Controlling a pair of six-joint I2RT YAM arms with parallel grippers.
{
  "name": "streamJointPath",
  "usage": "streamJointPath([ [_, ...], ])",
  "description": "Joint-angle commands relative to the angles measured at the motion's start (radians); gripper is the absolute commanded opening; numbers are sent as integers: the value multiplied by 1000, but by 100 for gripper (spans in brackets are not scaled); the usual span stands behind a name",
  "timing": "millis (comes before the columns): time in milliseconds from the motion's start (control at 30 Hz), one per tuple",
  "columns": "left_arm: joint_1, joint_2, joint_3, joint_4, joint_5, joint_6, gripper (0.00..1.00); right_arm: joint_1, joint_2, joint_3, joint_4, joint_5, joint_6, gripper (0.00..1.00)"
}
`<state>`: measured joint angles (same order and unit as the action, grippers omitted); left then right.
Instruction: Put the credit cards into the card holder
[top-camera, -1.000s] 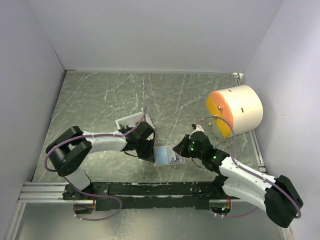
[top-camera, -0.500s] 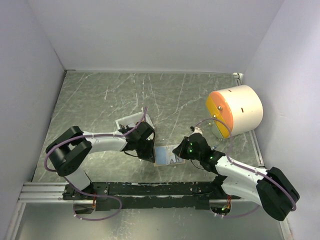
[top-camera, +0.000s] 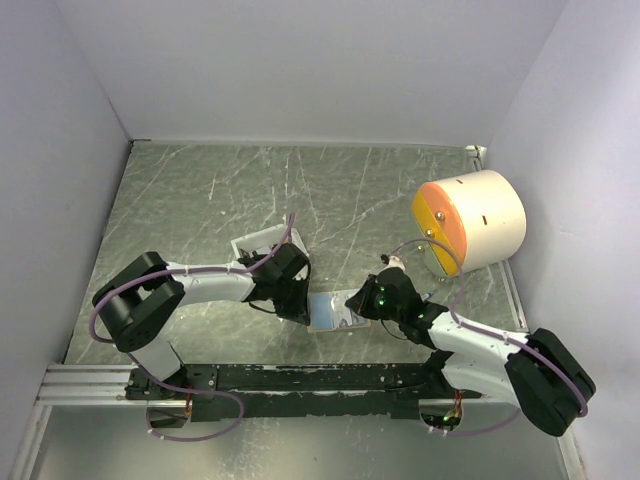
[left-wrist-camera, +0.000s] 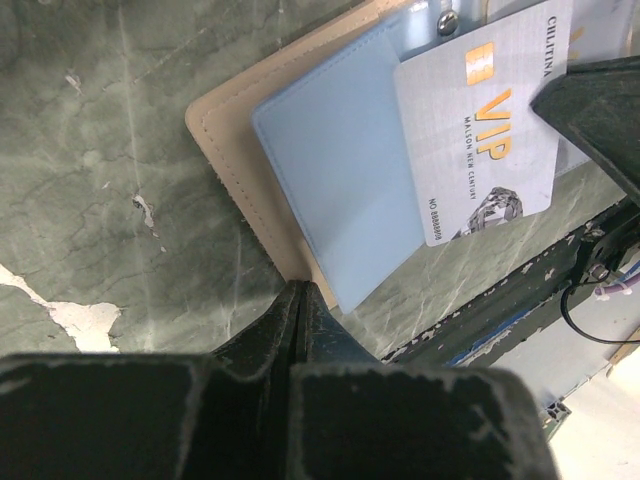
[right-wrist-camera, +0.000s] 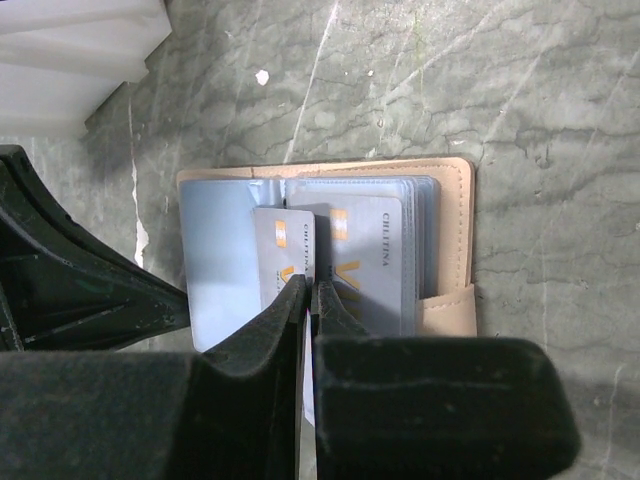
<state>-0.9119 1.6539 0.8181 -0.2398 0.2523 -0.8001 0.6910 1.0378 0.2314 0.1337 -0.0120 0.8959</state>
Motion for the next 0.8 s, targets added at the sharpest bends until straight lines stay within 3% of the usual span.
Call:
streamJointPath([
  [0, -17, 52, 0, 9, -65, -1, 7, -9, 32, -30, 44, -37, -28, 2],
  [767, -22, 57, 9, 2, -55, -5, 7, -43, 103, -53, 184, -31, -11, 0],
])
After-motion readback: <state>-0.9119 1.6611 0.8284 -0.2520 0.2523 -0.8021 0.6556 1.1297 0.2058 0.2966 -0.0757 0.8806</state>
